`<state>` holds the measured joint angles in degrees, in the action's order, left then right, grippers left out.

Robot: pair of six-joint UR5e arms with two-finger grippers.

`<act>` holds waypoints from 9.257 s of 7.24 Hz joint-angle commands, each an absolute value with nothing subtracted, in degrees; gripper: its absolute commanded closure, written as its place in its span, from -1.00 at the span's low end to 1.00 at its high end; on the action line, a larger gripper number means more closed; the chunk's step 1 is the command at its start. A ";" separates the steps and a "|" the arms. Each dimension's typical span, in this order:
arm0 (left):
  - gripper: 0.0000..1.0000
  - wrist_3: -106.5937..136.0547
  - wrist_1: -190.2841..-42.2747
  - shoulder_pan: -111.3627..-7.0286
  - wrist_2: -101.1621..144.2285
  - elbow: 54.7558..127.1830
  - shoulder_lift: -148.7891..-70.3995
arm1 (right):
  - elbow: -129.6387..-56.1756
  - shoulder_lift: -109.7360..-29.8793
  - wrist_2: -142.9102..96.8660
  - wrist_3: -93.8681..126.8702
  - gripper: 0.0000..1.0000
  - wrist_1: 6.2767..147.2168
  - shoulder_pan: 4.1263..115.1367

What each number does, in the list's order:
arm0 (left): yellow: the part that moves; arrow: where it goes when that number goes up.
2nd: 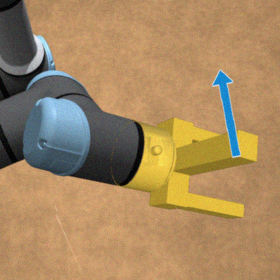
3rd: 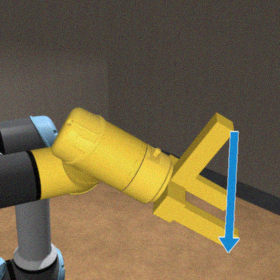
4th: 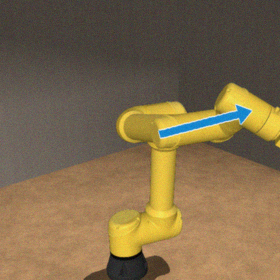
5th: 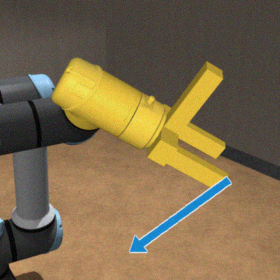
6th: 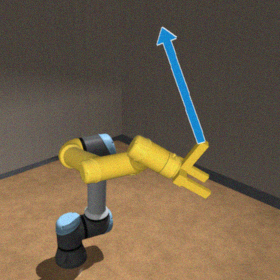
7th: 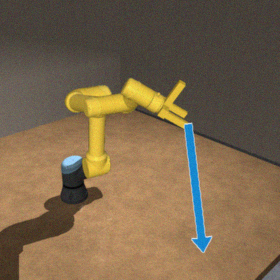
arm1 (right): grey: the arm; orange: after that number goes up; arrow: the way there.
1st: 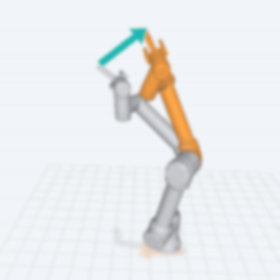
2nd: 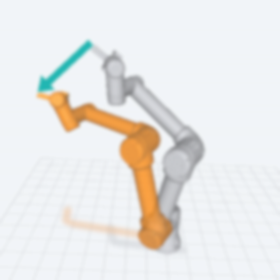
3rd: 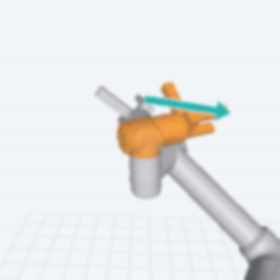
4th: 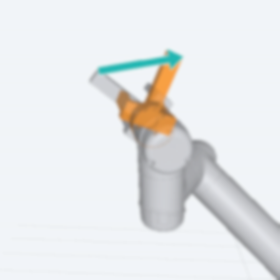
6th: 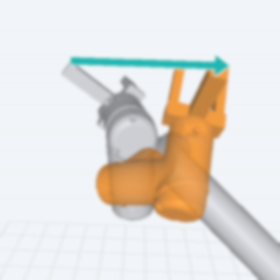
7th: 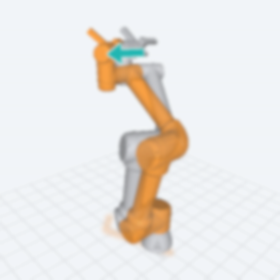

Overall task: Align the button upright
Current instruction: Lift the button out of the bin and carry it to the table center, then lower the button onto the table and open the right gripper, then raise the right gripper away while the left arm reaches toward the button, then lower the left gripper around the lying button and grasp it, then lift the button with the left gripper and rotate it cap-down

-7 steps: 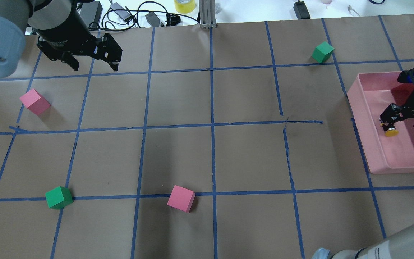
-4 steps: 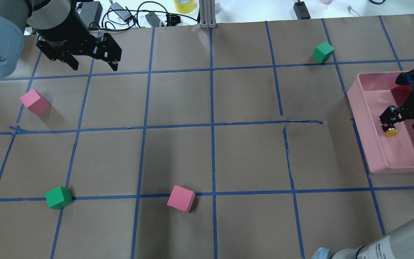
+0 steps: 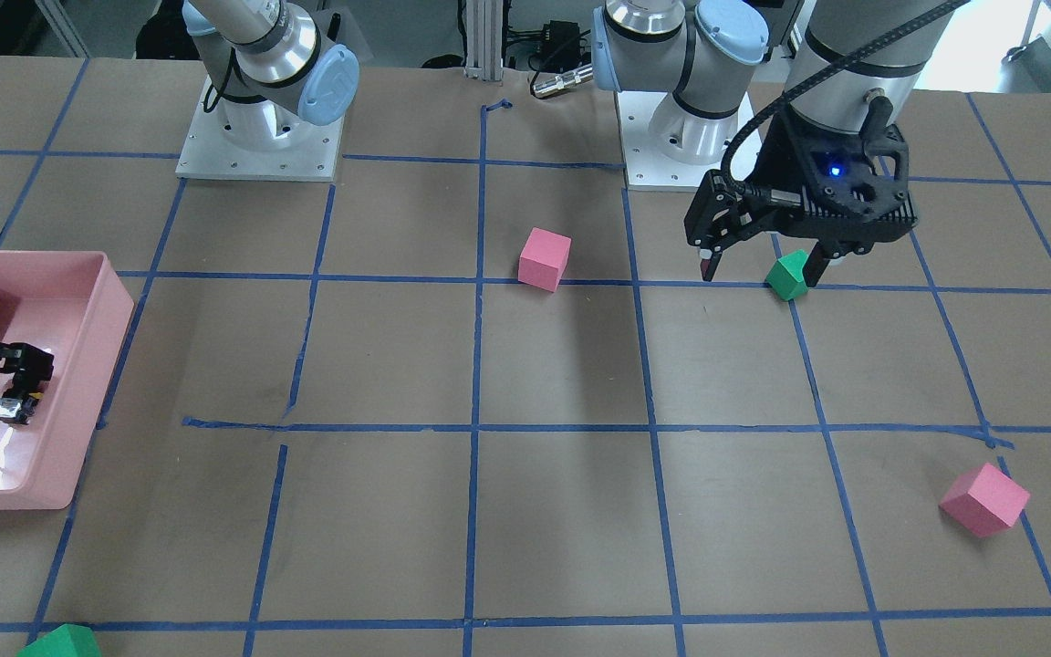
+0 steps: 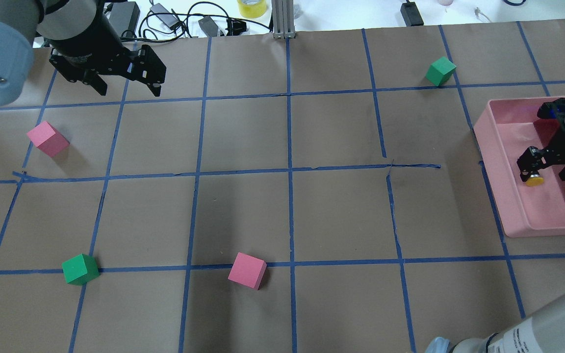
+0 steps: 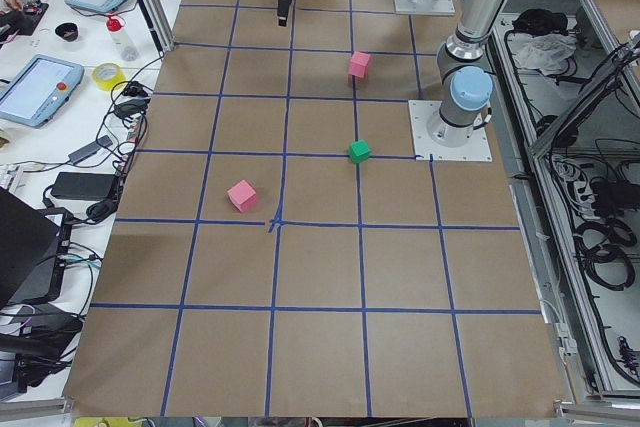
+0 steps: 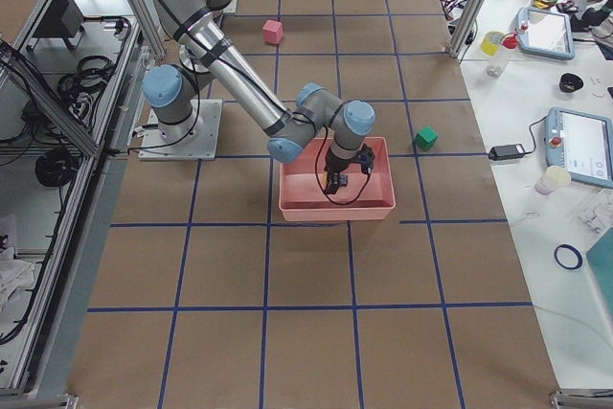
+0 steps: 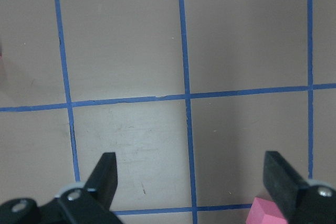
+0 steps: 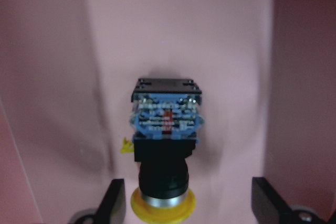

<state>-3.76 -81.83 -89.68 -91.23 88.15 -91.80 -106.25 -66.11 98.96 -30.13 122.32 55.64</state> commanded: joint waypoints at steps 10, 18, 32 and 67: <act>-1.00 -3.52 -81.74 -90.00 -91.23 88.24 -91.85 | -92.77 -73.12 97.91 -26.66 1.00 107.29 58.60; -1.00 -3.52 -81.83 -89.91 -91.23 88.16 -91.84 | -85.96 -62.53 86.84 24.83 1.00 114.04 101.13; -1.00 -3.87 -81.83 -89.65 -91.23 88.24 -91.85 | -83.14 -57.08 82.00 26.46 -1.00 123.32 108.90; 0.72 15.29 7.92 -113.56 -101.34 111.01 -127.53 | -86.75 -85.08 90.97 4.13 -1.00 90.88 92.29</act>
<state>15.53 8.82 -113.59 -101.45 111.10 -127.99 -86.75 -85.09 90.82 4.06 90.88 92.28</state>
